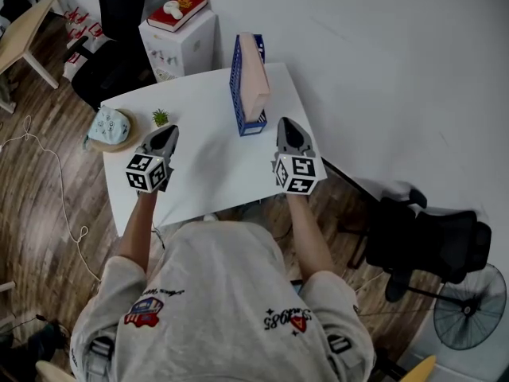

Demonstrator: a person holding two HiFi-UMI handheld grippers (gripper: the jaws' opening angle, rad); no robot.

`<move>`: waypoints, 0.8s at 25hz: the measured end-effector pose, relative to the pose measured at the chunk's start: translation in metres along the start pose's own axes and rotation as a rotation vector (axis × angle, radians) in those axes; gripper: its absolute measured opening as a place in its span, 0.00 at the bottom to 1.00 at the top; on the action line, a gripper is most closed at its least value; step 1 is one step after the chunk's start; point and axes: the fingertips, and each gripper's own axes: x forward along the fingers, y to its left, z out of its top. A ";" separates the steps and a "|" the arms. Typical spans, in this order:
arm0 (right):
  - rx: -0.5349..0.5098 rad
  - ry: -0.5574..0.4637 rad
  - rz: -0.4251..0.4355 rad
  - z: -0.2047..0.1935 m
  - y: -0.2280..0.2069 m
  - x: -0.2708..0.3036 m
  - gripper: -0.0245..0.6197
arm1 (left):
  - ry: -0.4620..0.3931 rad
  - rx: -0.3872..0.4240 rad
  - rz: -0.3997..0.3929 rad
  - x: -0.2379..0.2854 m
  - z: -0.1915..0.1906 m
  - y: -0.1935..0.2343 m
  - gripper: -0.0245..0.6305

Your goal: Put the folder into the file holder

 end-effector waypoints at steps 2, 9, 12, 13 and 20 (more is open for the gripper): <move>-0.031 -0.027 0.003 0.010 0.003 -0.003 0.05 | 0.003 0.004 -0.003 0.002 0.000 0.000 0.05; -0.032 -0.088 0.001 0.039 0.012 -0.008 0.03 | -0.001 0.001 0.000 0.002 0.003 0.002 0.05; -0.023 -0.110 0.000 0.048 0.016 -0.008 0.03 | 0.003 -0.006 0.004 0.001 -0.002 0.002 0.05; -0.021 -0.115 0.001 0.050 0.018 -0.008 0.03 | 0.003 -0.009 0.005 0.000 -0.003 0.003 0.05; -0.009 -0.128 -0.016 0.051 0.016 -0.010 0.03 | 0.007 -0.018 0.010 -0.003 -0.010 0.006 0.05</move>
